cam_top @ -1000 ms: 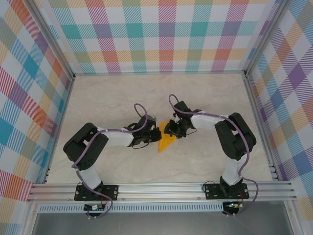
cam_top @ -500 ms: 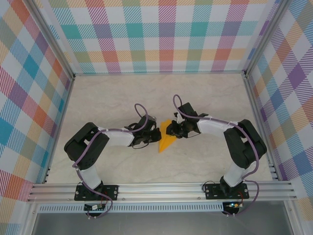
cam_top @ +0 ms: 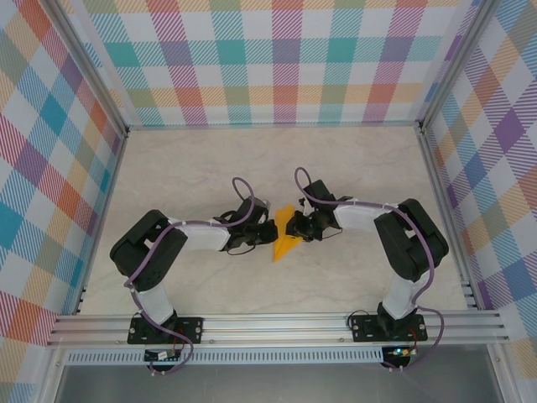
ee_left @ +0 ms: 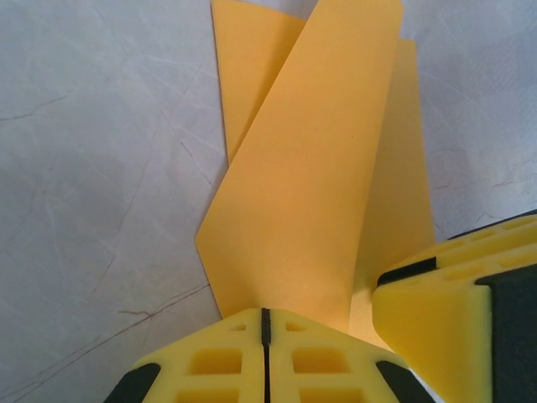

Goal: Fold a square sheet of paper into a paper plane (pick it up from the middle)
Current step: Fourth fold the wing at the center of the table.

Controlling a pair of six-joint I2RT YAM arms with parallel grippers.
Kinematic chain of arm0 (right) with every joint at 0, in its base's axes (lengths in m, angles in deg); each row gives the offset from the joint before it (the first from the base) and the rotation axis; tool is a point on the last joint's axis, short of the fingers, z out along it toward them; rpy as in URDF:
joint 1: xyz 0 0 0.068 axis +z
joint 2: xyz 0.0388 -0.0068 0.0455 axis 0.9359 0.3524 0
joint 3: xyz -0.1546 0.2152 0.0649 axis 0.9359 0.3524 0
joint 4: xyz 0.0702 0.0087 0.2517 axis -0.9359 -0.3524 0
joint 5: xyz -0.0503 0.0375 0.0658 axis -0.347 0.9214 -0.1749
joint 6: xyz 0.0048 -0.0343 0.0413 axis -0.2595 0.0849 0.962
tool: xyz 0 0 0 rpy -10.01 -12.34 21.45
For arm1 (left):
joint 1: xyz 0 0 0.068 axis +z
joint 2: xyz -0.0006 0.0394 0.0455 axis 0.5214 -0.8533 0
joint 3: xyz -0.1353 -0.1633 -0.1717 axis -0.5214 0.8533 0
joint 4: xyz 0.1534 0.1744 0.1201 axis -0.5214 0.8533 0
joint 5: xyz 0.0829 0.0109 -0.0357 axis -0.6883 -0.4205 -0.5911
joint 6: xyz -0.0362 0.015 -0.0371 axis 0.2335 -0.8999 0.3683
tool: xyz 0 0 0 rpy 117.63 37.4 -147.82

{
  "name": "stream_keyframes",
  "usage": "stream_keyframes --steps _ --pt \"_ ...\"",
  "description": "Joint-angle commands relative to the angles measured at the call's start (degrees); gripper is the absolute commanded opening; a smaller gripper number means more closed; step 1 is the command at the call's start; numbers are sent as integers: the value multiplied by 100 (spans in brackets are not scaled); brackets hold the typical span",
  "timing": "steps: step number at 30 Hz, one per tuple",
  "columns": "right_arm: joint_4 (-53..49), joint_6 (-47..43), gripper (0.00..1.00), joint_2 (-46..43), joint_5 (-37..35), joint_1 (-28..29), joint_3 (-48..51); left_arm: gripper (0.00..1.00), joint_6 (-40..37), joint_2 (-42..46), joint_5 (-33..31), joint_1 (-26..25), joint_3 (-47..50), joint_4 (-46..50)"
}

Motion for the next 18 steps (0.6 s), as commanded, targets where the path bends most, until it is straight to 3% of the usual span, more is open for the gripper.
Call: stream_keyframes --steps 1,18 --pt "-129 -14 26 112 -86 1 -97 7 -130 -79 83 44 -152 3" --pt "-227 -62 27 247 -142 -2 -117 6 -232 -249 -76 36 -274 60"
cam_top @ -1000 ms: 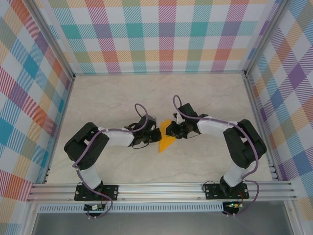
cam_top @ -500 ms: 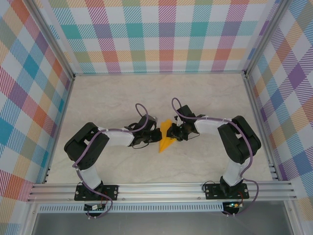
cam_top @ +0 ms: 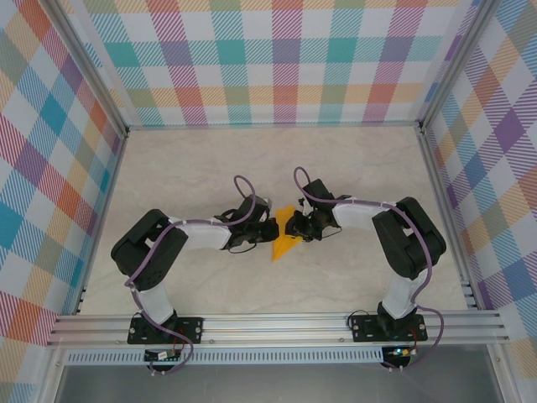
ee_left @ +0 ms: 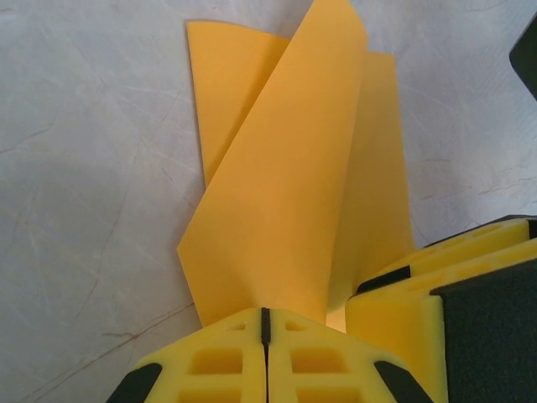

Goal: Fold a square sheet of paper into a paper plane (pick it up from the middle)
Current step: Fourth fold the wing at the center of the table.

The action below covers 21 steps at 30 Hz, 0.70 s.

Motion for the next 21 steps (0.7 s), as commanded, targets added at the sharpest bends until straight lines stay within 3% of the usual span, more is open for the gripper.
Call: stream_keyframes --steps 1,9,21 --pt "-106 -69 26 97 -136 3 1 6 -116 -202 -47 41 -150 77" --pt "43 -152 24 -110 117 -4 45 6 -106 -339 -29 37 -218 161" --pt "-240 -122 32 -727 -495 -21 -111 16 171 567 176 43 -2 86"
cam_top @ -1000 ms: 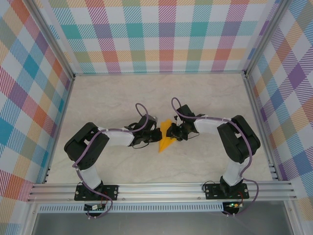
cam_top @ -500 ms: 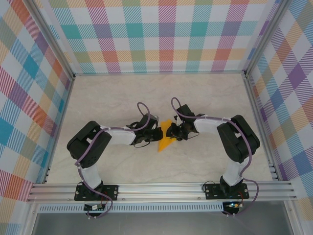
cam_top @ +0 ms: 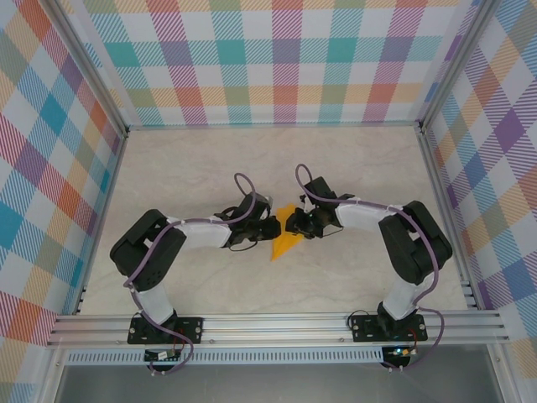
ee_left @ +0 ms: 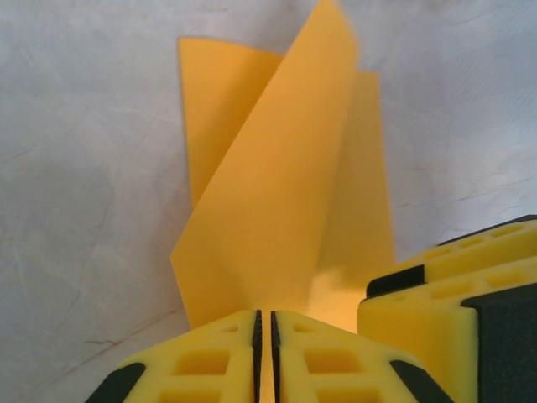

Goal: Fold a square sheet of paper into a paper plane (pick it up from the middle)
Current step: Fourth fold the wing at the center of the table.

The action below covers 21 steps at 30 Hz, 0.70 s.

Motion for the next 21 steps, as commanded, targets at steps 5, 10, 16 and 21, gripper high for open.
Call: stream_keyframes --steps 5,10,16,21 --pt "-245 -214 45 -222 -468 -17 -220 30 423 1135 -267 38 609 -167" --pt "-253 -289 46 162 -300 -17 -403 47 765 1860 -838 73 1221 -110" --pt "-259 -243 43 327 -79 -8 -280 58 837 2600 -1088 116 1741 85" --pt "-177 -91 43 203 200 31 95 65 825 3009 -973 126 2203 -149"
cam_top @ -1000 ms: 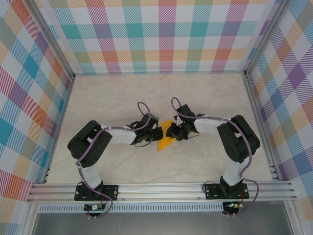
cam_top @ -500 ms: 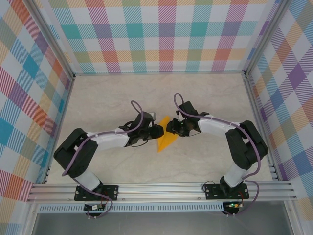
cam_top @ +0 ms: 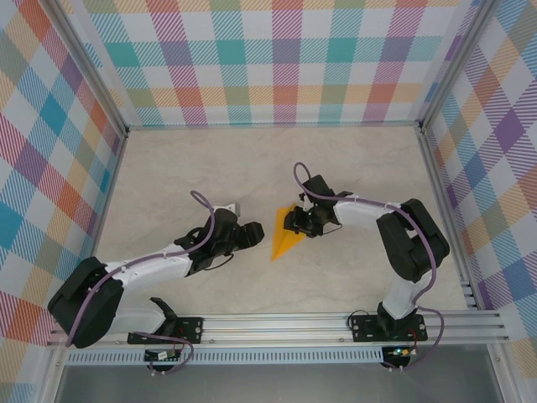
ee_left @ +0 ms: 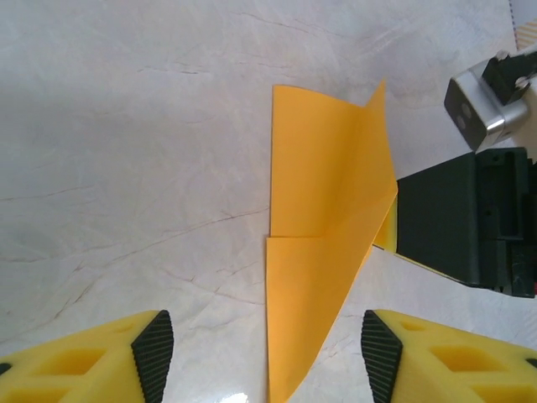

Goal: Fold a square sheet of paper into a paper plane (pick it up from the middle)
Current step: Fourth fold the wing at the center of the table.

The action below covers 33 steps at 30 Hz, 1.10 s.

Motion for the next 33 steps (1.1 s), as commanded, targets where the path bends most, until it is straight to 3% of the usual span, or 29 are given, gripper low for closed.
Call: stream_keyframes --steps 1,11,16,21,25,33 --pt "-27 75 43 -83 315 46 314 67 26 229 19 72 294 -223" --pt "-133 310 43 -498 674 315 1017 77 -210 162 445 -46 639 -656" --pt "-289 305 43 -986 236 315 938 85 -540 129 298 -338 647 -677" --pt "-315 469 40 -1062 -92 271 848 86 -1132 26 121 -684 620 -714" --pt "-160 615 38 -894 -48 218 799 82 -1753 -197 322 -903 673 -1208" --pt "-62 713 37 -717 -8 202 734 57 -2277 -1176 771 -1112 510 -2322"
